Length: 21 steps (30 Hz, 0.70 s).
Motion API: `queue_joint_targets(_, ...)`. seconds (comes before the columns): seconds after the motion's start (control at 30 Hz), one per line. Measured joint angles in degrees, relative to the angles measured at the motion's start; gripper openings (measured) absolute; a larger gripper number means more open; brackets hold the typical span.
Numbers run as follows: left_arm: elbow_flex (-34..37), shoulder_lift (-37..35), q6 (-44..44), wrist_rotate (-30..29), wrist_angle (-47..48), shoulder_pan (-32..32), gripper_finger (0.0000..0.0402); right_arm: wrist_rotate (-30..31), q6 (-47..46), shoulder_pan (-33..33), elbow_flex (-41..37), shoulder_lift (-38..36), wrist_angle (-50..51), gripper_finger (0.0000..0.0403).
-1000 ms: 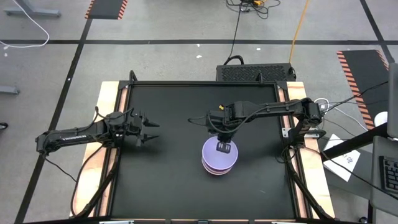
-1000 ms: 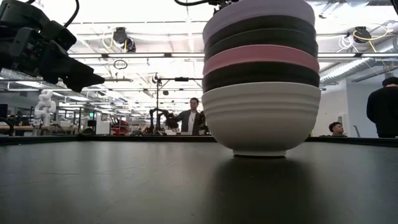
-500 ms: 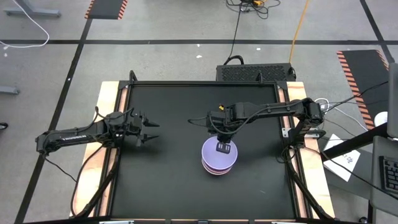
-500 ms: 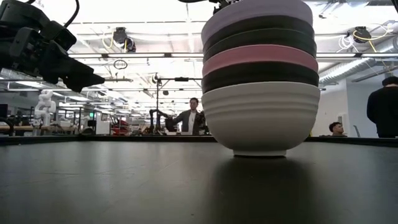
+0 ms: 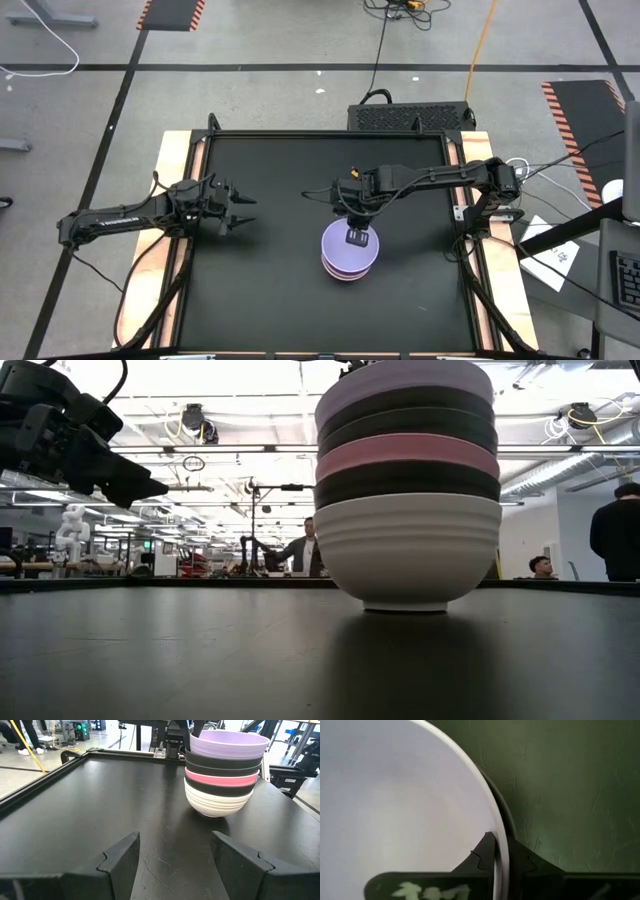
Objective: Nest bowls inside each other
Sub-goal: Stack the purple bowl on top of the black bowl
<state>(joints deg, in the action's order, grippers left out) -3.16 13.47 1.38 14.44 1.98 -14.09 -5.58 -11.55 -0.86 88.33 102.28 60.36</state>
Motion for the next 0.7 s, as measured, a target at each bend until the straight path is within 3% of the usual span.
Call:
queue_joint_targets(0.2, 0.0, 0.0, -0.15, 0.0, 0.83, -0.02, 0.0246, 0.04, -0.24, 0.0, 0.0, 0.0, 0.12, 0.0011)
queue_joint_targets(0.7, 0.0, 0.02, -0.1, 0.0, 1.31, -0.01, 0.0246, -0.17, -2.55, 0.09, -0.02, 0.04, -0.19, 0.0105)
